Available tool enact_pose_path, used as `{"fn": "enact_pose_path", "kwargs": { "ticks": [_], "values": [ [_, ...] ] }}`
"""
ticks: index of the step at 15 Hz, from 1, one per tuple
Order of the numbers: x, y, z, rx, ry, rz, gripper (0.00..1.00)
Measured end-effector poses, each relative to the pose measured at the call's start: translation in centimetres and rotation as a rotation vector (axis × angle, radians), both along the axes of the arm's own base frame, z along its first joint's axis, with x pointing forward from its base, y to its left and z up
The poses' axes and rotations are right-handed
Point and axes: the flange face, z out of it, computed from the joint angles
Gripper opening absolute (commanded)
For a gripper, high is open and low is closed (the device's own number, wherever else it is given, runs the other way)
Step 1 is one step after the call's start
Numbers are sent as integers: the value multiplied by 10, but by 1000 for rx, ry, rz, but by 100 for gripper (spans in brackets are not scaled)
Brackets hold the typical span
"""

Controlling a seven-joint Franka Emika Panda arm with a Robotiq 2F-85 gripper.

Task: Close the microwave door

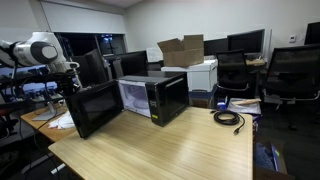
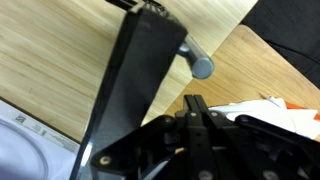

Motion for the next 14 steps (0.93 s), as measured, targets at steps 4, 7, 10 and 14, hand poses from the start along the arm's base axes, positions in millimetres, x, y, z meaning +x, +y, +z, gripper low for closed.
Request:
{"fn": "enact_pose_path", "kwargs": {
  "ticks": [4,7,10,14],
  "values": [
    [7,-27,0,-70,-44,-68,3],
    [14,-48,3,-110,-77,-134,3],
    [23,-73,3,-155,-114,-216,3],
    [34,-104,1,-208,-159,-319,3]
  ]
}}
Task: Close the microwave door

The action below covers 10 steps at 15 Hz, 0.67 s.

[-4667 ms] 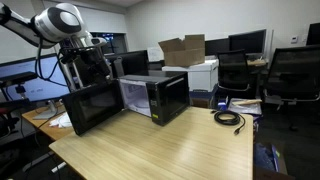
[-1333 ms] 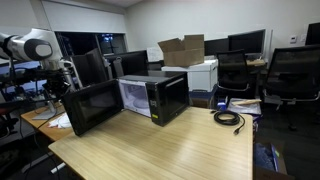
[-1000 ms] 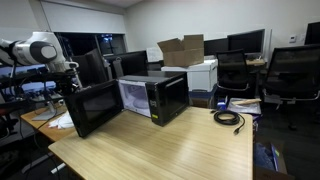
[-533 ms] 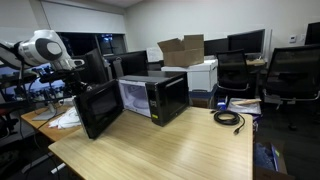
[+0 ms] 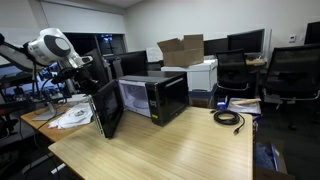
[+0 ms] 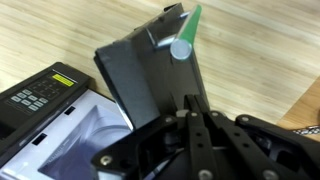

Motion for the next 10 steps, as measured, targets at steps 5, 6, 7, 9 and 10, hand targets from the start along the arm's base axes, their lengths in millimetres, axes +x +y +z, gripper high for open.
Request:
{"fn": "enact_pose_path", "kwargs": {
  "ticks": [5,6,7,9,10],
  "values": [
    [16,-48,-2,-45,-59,-152,3],
    [20,-60,-1,-53,-75,-180,3],
    [26,-76,0,-57,-101,-209,3],
    [35,-95,2,-50,-140,-235,3],
    [40,-103,3,-38,-160,-245,3]
  ]
}}
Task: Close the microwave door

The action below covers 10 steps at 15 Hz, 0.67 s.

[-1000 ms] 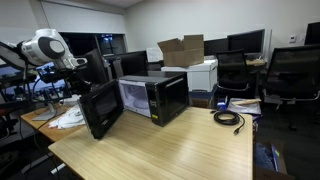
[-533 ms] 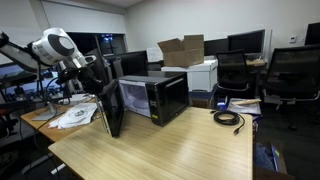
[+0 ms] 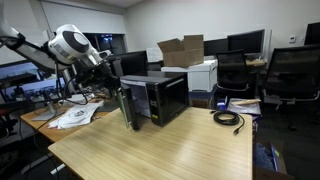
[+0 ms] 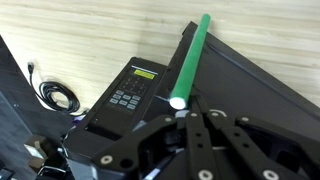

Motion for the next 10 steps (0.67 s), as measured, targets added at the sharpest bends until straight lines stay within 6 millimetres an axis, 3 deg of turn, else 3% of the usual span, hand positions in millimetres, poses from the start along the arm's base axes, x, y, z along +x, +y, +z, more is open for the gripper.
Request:
{"fn": "enact_pose_path", "kwargs": {
  "ticks": [6,8,10],
  "values": [
    [38,-29,-5,74,-93,-56,3],
    [66,-40,-13,98,-137,-80,3],
    [77,-42,-20,106,-147,-93,3]
  ]
}}
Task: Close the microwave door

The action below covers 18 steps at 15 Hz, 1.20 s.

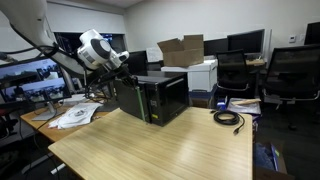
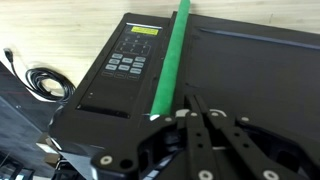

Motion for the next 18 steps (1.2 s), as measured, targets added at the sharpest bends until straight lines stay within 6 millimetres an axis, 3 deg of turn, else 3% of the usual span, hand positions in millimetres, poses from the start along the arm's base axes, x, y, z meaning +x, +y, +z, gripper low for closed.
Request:
{"fn": "enact_pose_path", "kwargs": {
  "ticks": [2,7,10,11,12,18],
  "values": [
    [11,0,-2,4,-13,-11,3],
    [11,7,-3,16,-15,-44,2],
    [6,33,-2,96,53,-46,2],
    [3,45,0,115,79,-43,27],
    [-6,61,8,128,130,-39,32],
    [-32,73,38,58,243,-71,75]
  ]
}}
